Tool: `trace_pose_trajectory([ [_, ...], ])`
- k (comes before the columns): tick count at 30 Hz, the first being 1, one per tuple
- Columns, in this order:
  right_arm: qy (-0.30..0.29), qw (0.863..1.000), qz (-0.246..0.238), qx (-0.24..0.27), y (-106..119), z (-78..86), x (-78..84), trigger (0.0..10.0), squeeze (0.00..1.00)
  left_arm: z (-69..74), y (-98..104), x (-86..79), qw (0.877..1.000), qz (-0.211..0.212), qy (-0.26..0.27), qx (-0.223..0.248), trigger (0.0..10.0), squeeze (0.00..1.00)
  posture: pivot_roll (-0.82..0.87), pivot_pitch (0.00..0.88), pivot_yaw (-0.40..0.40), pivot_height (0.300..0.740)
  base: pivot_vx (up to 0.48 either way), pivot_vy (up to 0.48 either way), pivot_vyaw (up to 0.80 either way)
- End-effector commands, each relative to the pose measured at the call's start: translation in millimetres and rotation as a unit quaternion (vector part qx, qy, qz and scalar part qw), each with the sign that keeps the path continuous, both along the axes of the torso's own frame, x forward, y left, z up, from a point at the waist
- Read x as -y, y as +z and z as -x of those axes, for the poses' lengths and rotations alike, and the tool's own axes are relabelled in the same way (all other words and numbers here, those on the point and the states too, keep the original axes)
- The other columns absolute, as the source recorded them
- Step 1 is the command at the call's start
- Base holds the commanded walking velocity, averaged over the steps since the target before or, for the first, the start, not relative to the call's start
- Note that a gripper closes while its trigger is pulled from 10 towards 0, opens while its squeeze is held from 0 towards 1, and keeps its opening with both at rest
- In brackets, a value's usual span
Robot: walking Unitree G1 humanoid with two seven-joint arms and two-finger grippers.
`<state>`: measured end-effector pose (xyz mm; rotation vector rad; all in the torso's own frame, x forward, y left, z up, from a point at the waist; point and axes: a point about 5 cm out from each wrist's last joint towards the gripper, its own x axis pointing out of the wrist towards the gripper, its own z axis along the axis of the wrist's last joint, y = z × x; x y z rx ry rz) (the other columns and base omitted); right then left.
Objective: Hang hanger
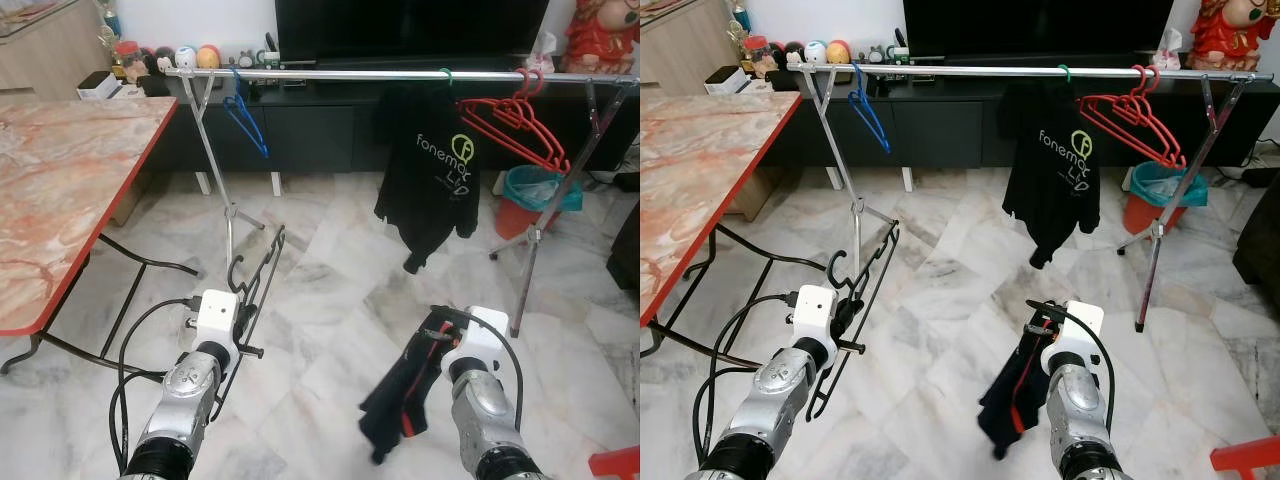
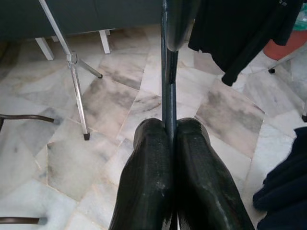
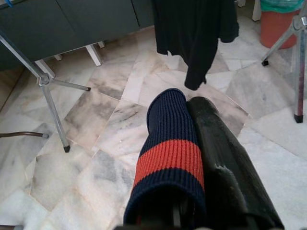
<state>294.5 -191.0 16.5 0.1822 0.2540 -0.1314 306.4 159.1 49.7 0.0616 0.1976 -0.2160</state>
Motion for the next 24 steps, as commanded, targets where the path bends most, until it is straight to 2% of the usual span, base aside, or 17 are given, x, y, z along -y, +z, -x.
trace_pose_trajectory([
  [1, 0.009, 1.0, 0.006, 0.018, 7.8, -5.4, -2.3, 10.0, 0.0, -0.2, 2.6, -1.1, 1.0, 0.001, 0.002, 0.005, 10.0, 0.0, -0.05, 0.0, 0.055, 0.74, -0.277, 0.0, 0.0],
  [24, 0.017, 1.0, 0.01, 0.018, 8.9, -6.2, -4.5, 10.0, 0.0, 1.8, 2.4, -0.9, 1.0, -0.001, 0.0, 0.005, 10.0, 0.0, -0.04, 0.0, 0.048, 0.74, -0.293, 0.0, 0.0],
])
